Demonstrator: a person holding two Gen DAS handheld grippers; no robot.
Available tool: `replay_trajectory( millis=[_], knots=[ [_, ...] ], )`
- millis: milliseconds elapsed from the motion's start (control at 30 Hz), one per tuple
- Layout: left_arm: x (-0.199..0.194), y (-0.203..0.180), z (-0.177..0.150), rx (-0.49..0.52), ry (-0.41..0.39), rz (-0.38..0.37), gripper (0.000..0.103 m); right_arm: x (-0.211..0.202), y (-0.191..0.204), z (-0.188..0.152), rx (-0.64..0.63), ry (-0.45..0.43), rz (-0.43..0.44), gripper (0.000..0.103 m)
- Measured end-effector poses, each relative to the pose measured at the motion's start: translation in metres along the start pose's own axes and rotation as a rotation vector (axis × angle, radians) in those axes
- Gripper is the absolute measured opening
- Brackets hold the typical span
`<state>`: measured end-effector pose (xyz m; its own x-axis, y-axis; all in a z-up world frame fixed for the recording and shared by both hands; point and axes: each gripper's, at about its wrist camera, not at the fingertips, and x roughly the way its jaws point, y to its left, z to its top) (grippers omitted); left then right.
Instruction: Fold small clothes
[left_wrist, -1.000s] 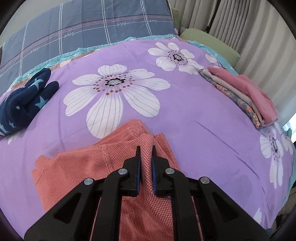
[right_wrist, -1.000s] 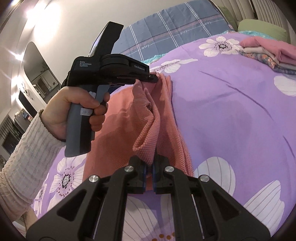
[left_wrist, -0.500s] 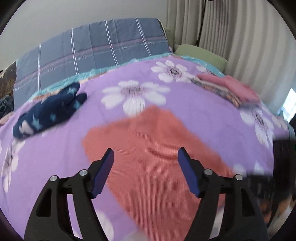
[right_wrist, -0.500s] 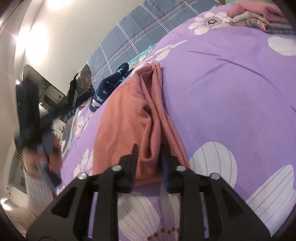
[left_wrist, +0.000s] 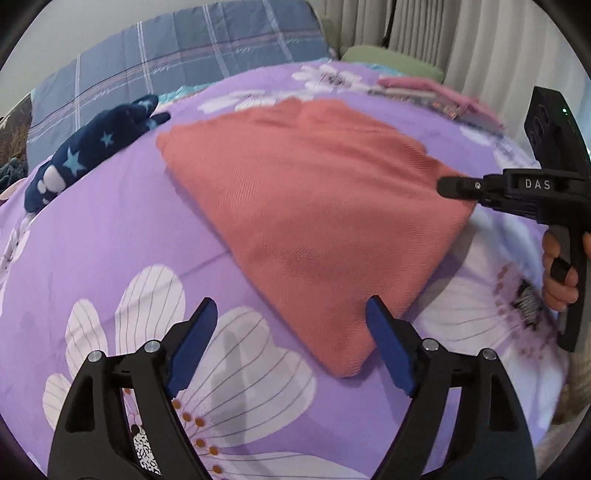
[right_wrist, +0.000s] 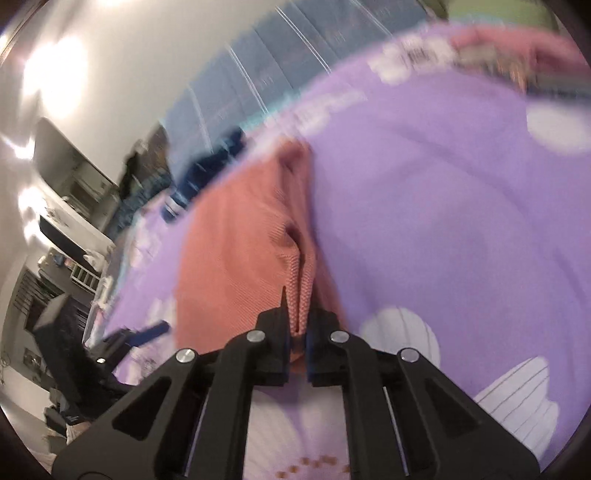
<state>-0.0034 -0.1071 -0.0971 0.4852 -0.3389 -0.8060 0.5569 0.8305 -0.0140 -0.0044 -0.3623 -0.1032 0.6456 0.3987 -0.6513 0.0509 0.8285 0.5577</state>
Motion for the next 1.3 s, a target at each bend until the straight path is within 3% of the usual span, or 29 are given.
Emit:
replay_trajectory(
  millis=[100,200,333,367,433,500,533,633,667,733,800,900,933,967,1067,1133,1300],
  knots=[
    [0.003,0.007,-0.004,-0.044,0.012,-0.014,0.083,0.002,-0.008,-0.003,0.039,0.001,0.026,0.006],
    [0.000,0.011,-0.004,-0.064,0.006,-0.009,0.083,-0.004,-0.003,-0.003,0.007,0.003,0.019,0.014],
    [-0.014,0.018,0.004,-0.093,-0.065,-0.013,0.080,-0.017,0.008,-0.002,-0.049,-0.040,0.004,0.021],
    [-0.018,0.019,0.006,-0.108,-0.087,-0.031,0.074,-0.020,0.011,-0.002,-0.061,-0.054,0.005,0.021],
    [-0.022,0.018,0.012,-0.125,-0.117,-0.073,0.033,-0.027,0.017,0.000,-0.089,-0.087,0.015,0.020],
    [-0.018,0.015,0.015,-0.133,-0.110,-0.120,0.011,-0.032,0.022,0.002,-0.114,-0.120,0.024,0.017],
    [-0.014,0.012,0.015,-0.134,-0.099,-0.140,0.010,-0.032,0.026,0.002,-0.137,-0.127,0.034,0.017],
    [0.009,0.000,0.008,-0.107,-0.028,-0.142,0.010,-0.015,0.029,0.001,-0.176,-0.064,0.002,0.016],
    [0.018,-0.003,0.005,-0.098,-0.005,-0.137,0.010,-0.001,0.025,0.000,-0.183,-0.015,-0.080,0.010],
    [0.018,-0.002,0.003,-0.101,-0.013,-0.144,0.011,0.013,0.014,-0.003,-0.166,0.029,-0.151,0.000],
    [0.019,0.002,0.004,-0.118,-0.002,-0.178,0.014,0.010,0.010,0.000,-0.139,0.031,-0.114,0.000],
    [0.019,0.002,0.003,-0.112,0.000,-0.188,0.016,-0.005,0.019,0.023,-0.149,0.007,-0.062,0.011],
    [0.019,0.000,0.002,-0.106,-0.001,-0.186,0.018,-0.008,0.023,0.031,-0.158,-0.015,-0.068,0.027],
    [0.019,-0.002,0.002,-0.100,-0.002,-0.182,0.019,-0.011,0.027,0.040,-0.174,-0.037,-0.082,0.034],
    [0.019,-0.008,0.002,-0.075,-0.009,-0.166,0.027,0.002,0.041,0.075,-0.247,-0.041,-0.056,0.035],
    [0.018,-0.014,0.001,-0.048,-0.013,-0.150,0.031,0.033,0.041,0.104,-0.233,0.030,-0.023,0.037],
    [0.017,-0.019,0.000,-0.025,-0.019,-0.128,0.032,0.101,0.038,0.138,-0.166,0.183,-0.016,0.037]
  ],
)
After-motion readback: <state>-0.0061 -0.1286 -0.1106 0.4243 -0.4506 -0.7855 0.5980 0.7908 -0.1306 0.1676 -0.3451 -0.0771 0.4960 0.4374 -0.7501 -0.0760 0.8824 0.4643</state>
